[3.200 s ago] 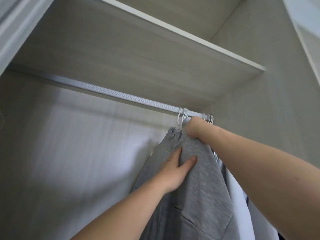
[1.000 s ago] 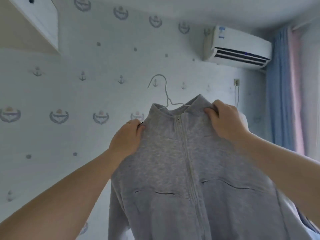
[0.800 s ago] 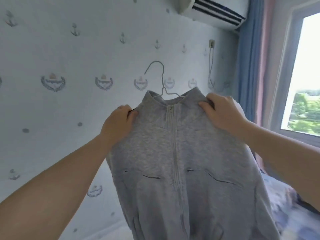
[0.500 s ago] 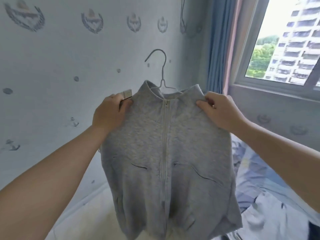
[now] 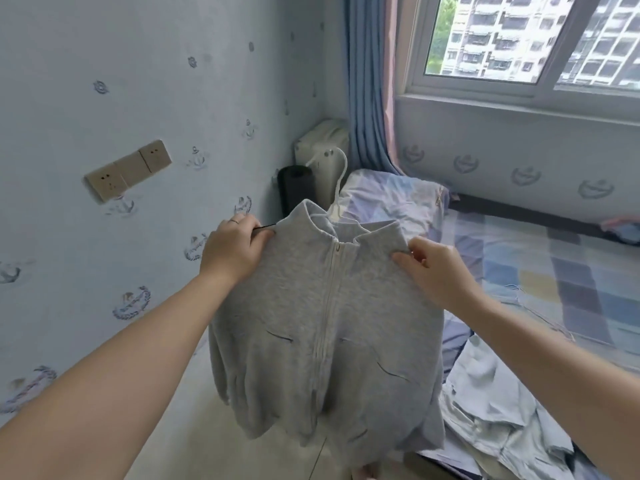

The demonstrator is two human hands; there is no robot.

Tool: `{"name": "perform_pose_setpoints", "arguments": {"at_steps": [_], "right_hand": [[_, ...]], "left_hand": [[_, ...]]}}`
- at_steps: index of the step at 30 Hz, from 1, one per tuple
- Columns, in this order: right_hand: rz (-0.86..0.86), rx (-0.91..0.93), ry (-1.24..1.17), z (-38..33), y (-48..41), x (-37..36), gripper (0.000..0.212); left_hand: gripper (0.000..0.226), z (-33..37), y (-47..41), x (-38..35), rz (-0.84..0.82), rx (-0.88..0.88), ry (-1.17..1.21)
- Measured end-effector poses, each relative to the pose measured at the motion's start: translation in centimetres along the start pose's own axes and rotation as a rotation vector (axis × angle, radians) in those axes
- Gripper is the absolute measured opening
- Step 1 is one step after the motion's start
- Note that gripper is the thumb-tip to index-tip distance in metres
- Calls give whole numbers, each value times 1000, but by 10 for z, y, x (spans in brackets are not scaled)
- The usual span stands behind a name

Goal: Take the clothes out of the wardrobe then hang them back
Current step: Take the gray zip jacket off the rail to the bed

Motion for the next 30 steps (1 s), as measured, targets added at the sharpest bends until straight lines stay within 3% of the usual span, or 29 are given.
{"name": "perform_pose_setpoints", "arguments": {"at_steps": [4,7,12,24,27,30], "right_hand": [[-73,-106,39,44,-39,-31,33],[-133,-173,40,77,-75,-50,15],[-198,-246,41,124,-135,-83,9],[-259,-463,352,200,-252,-182,12],[-264,-599,302,219,-276,-222,14],[-217,-696,236,239,-296,-266,13]], "left_hand": [[30,-13,-46,-59,-111,37,0],[30,-20,-81,-102,-159,67,-42],[30,-31,-138,-166,-247,118,-68],[27,-90,-243,-308,-395,194,-118],[27,-112,-266,-350,-409,193,-172],[28,-137,-286,-398,-452,309,-48]]}}
Point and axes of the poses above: each hand's wrist, its own y-axis away from the middle knuckle, its own x-axis out of the back of the hand, z = x × y, the point moved 1 cm from there along -y, towards the middle knuckle, and after that the axes turned 13 degrees about y, right-handed, at the moved point
